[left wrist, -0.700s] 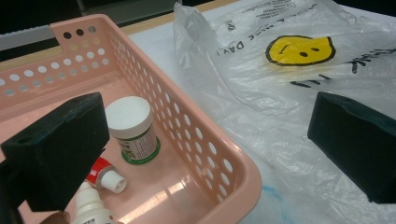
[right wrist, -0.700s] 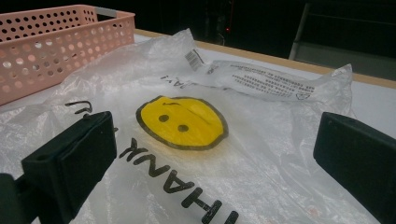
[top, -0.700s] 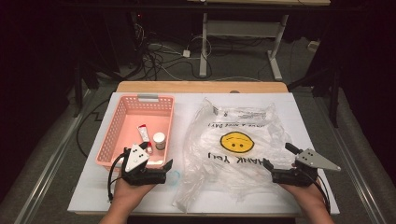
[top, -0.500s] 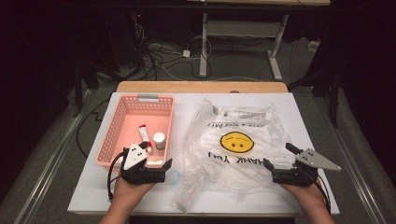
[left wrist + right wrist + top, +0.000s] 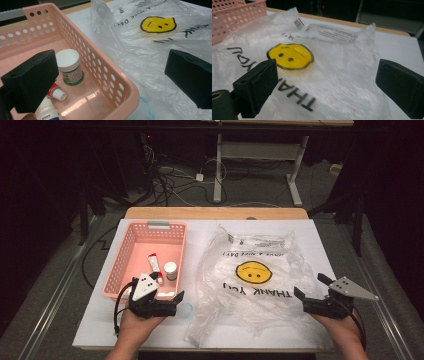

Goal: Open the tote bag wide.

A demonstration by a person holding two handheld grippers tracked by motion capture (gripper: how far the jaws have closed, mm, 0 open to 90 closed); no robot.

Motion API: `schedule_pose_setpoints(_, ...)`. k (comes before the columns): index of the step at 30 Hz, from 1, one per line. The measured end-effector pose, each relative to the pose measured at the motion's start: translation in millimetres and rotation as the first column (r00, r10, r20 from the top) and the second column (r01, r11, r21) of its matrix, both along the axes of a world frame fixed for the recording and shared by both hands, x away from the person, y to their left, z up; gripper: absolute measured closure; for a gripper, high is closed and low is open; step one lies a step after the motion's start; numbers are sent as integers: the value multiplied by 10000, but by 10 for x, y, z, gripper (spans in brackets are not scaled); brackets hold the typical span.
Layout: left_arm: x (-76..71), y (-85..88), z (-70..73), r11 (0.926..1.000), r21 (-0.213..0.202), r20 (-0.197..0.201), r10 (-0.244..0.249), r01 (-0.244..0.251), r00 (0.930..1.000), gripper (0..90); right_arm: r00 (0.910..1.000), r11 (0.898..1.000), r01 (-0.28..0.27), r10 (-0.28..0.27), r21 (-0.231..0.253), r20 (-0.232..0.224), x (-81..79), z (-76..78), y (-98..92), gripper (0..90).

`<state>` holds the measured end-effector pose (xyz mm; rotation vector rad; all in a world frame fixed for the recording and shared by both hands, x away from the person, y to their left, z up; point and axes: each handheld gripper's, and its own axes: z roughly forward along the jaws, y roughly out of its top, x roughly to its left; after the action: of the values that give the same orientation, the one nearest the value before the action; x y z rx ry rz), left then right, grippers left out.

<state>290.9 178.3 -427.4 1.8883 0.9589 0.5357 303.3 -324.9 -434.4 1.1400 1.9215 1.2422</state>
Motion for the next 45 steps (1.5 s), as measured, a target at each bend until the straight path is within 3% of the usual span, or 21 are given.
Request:
schedule_pose_setpoints(3,0,-11,-5,10000,46,10,-25,25,10000,0,9994,9995,218,-224,-210,-269,-27,-29,-72,65)
schedule_pose_setpoints(6,27,4,2,9998,-157,-486,-159,151,9987,0,9964,9986,480,-495,-239,-695,-62,-94,-210,103)
schedule_pose_setpoints(12,27,36,14,9993,-357,-516,-118,100,9986,0,9881,9965,814,-829,-170,-1298,-78,-150,-371,180)
schedule_pose_setpoints(21,14,28,24,9992,-315,-492,-264,249,9984,0,9718,9963,765,-830,-380,-2206,-127,-272,-438,245)
schedule_pose_setpoints(25,14,16,11,9988,-352,-418,-356,341,9985,0,9603,9944,997,-1056,-361,-2582,-130,-325,-505,270)
schedule_pose_setpoints(27,18,8,2,9989,-314,-417,-347,334,9985,0,9501,9905,1354,-1372,-257,-2803,-68,-348,-570,321)
schedule_pose_setpoints(30,28,2,1,9990,-369,-432,-278,262,9987,0,9364,9885,1447,-1511,-437,-3167,-38,-393,-613,499)
schedule_pose_setpoints(31,28,2,1,9990,-369,-432,-278,262,9987,0,9364,9885,1447,-1511,-437,-3167,-38,-393,-613,499)
schedule_pose_setpoints(32,26,5,3,9988,-407,-438,-279,261,9986,0,9394,9902,1275,-1389,-565,-3135,-52,-394,-609,686)
schedule_pose_setpoints(35,21,9,6,9990,-406,-394,-215,199,9990,0,9462,9926,831,-1065,-887,-3055,-111,-393,-557,821)
schedule_pose_setpoints(39,21,16,8,9991,-378,-365,-226,213,9991,0,9514,9945,560,-802,-890,-2973,-192,-352,-487,854)
schedule_pose_setpoints(40,17,16,10,9996,-230,-222,-172,167,9996,0,9583,9958,336,-563,-853,-2801,-270,-300,-410,856)
schedule_pose_setpoints(42,10,8,9,10000,12,-101,-42,42,9999,0,9618,9964,21,-251,-842,-2726,-376,-283,-326,866)
schedule_pose_setpoints(44,12,10,11,9999,93,-265,-64,66,9996,0,9641,9968,-328,122,-733,-2654,-478,-277,-249,867)
schedule_pose_setpoints(45,14,12,6,9999,-72,-386,-76,74,9992,0,9633,9956,-506,280,-783,-2669,-549,-280,-188,866)
